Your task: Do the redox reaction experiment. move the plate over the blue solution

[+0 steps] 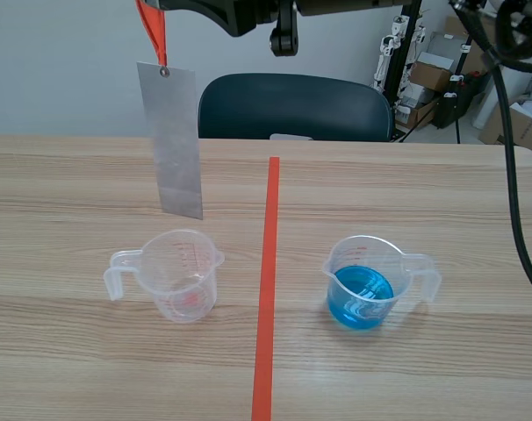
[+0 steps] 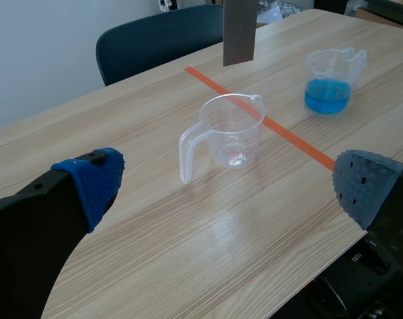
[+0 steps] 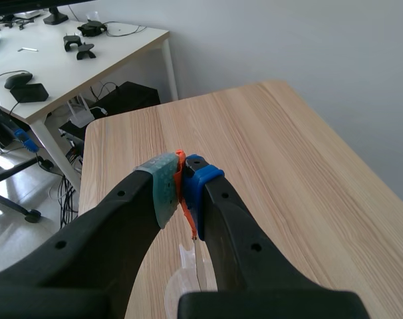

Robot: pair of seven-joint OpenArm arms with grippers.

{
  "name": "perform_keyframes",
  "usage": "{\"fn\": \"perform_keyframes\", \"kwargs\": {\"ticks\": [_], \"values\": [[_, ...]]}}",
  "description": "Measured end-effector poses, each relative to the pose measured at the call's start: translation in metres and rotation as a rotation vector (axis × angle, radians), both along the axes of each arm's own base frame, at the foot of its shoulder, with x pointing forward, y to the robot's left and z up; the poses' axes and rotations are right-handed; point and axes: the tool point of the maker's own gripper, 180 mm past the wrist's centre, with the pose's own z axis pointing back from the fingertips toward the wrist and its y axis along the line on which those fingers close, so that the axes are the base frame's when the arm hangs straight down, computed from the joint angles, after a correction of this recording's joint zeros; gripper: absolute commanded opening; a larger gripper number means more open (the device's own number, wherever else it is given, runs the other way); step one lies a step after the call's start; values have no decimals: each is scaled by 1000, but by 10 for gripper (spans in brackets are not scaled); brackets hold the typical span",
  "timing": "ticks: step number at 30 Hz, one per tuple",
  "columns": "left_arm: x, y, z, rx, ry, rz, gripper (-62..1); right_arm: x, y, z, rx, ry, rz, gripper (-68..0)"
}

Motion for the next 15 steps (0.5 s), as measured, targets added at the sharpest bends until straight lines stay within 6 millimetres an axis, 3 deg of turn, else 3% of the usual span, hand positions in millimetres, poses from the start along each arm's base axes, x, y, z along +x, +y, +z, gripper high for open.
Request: {"fn": "perform_keyframes", "kwargs": {"ticks": [15], "values": [[0,0,0,0,0,0,14,0,0,1,7,-2,-1,-678]]}}
